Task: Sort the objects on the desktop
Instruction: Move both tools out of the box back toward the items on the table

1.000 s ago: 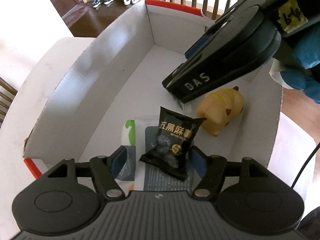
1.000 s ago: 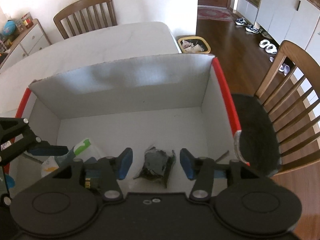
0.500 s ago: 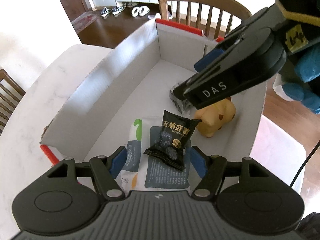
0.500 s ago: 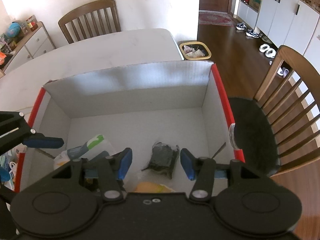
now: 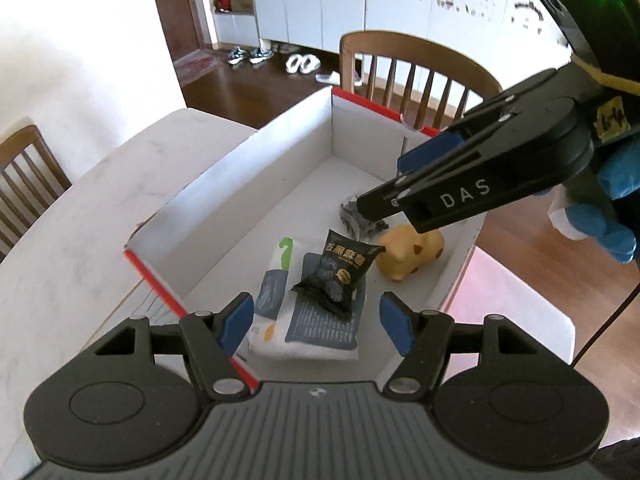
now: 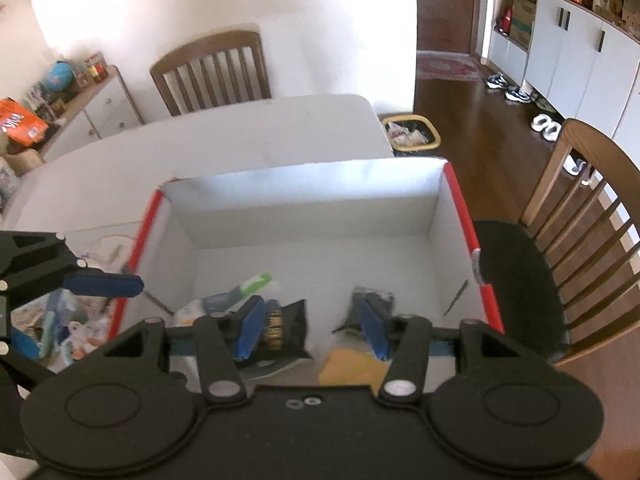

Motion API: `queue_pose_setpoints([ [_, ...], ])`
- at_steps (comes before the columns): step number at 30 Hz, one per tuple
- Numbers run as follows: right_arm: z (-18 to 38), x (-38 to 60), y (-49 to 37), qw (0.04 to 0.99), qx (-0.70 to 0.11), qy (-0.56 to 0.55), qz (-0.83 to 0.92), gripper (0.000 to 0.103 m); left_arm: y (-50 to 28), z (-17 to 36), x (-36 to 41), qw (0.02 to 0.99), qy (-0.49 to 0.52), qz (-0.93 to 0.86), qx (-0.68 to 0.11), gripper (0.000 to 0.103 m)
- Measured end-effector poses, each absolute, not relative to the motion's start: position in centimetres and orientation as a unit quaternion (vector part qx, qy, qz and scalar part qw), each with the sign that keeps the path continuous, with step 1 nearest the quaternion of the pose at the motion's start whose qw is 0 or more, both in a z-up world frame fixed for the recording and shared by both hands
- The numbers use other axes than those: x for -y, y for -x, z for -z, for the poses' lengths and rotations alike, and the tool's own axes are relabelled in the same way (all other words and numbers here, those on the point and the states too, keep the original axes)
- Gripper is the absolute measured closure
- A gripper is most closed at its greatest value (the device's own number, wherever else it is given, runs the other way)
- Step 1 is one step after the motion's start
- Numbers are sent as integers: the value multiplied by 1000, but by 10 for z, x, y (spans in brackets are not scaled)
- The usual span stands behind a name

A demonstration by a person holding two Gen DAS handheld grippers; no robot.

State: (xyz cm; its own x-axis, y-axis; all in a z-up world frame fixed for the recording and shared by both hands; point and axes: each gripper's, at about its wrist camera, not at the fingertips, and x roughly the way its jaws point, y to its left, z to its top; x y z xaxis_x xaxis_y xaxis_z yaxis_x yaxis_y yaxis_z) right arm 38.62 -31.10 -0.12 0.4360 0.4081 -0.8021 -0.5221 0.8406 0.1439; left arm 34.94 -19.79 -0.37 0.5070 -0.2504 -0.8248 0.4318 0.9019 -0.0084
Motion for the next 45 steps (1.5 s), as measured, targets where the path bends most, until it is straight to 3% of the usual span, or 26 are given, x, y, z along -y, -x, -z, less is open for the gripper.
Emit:
queue_pose_setpoints([
  [21, -22, 291, -322, 859, -425, 41, -281, 50, -285, -27, 145, 895, -56, 183, -402, 34],
  [45, -18, 200, -249, 861, -401, 47, -308, 50, -220, -11, 52, 907, -7, 143, -395, 34],
])
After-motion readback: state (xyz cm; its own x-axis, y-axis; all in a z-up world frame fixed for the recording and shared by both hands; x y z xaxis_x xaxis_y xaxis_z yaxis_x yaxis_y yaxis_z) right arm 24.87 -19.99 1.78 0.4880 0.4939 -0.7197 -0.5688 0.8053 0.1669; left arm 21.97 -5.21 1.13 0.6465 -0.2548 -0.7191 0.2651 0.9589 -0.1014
